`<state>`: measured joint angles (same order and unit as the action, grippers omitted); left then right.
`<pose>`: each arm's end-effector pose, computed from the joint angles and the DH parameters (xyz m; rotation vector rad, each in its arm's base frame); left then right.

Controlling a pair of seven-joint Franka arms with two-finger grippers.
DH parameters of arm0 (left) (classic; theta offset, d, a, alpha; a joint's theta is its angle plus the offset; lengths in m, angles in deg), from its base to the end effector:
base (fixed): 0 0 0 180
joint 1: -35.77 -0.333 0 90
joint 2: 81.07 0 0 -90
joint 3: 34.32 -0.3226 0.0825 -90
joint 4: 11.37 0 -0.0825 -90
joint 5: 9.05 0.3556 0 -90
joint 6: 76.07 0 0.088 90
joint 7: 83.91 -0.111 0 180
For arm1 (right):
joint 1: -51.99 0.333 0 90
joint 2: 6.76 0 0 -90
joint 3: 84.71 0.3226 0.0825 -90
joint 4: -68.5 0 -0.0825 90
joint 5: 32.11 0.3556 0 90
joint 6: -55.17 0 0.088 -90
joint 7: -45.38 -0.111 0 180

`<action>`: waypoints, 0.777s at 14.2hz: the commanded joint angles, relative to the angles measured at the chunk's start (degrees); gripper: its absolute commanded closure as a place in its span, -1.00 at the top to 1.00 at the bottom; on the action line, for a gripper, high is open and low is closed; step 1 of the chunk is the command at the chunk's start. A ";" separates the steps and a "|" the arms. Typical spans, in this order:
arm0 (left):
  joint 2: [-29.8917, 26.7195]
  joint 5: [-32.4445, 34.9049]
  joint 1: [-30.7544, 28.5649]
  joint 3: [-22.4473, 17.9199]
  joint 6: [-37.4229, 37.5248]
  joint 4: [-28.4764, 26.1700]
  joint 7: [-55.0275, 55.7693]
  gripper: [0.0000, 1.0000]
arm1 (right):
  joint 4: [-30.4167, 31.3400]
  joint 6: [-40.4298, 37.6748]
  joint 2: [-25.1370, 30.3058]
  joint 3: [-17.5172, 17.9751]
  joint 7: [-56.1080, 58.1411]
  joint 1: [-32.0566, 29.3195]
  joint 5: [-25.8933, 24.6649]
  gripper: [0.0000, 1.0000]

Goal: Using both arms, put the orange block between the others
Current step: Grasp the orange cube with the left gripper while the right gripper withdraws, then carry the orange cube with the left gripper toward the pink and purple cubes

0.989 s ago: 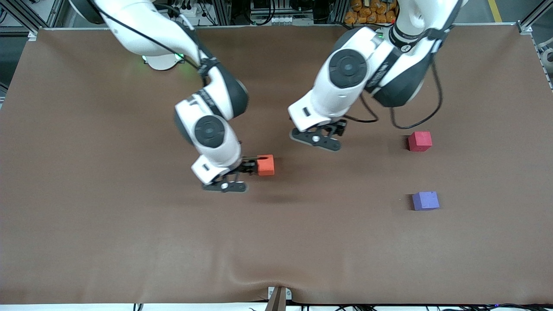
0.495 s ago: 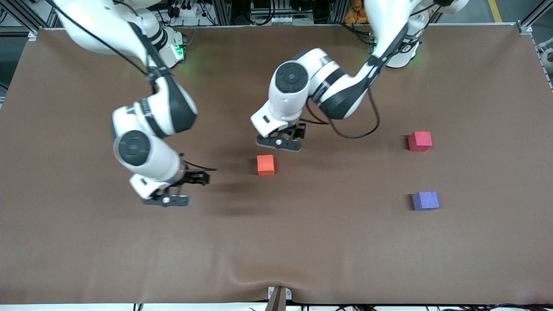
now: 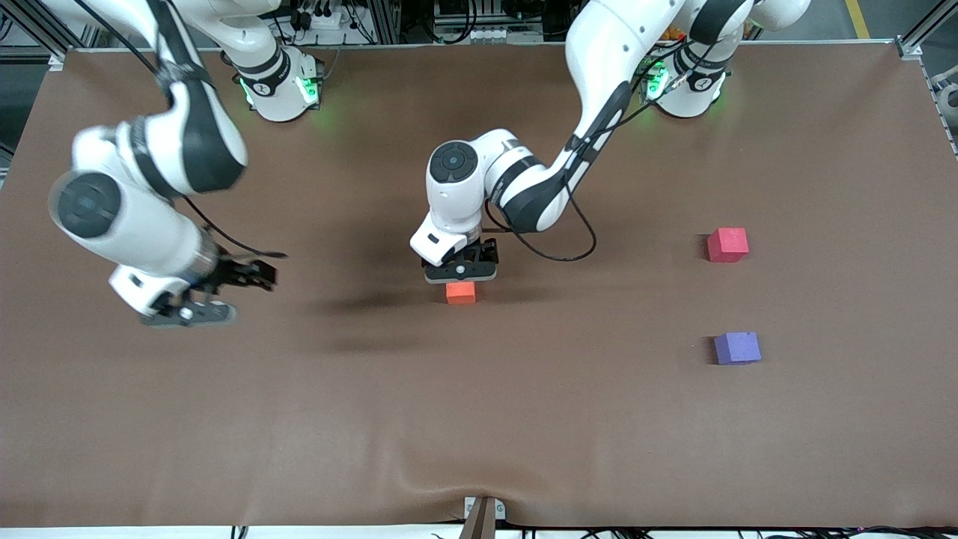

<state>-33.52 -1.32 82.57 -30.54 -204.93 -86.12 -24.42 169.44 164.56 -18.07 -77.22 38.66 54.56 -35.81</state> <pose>0.4821 -0.5597 0.2703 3.0726 0.1556 0.1818 0.5794 0.0930 0.4606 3.0971 0.1229 -0.0657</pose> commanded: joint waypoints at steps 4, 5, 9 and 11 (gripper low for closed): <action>3.43 1.06 -0.22 -0.70 -2.97 2.41 2.31 1.00 | 7.70 -0.94 11.22 0.51 17.41 -9.32 -0.87 1.00; 3.95 0.88 -0.31 -0.61 -3.15 2.41 2.22 1.00 | 7.61 -1.20 12.27 0.51 21.19 -10.56 -0.96 1.00; 5.89 -0.44 -0.31 -0.53 -4.56 2.41 1.95 0.50 | -0.19 -11.28 12.54 0.60 25.80 -11.27 -4.03 1.00; 5.98 -0.53 -0.31 -0.53 -4.56 2.33 1.86 -0.04 | -4.24 -15.68 12.37 0.77 25.27 -11.10 -4.04 1.00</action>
<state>-28.56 -1.41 82.13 -30.99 -209.26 -85.47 -23.29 169.47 153.10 -5.67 -77.19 63.68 43.56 -38.63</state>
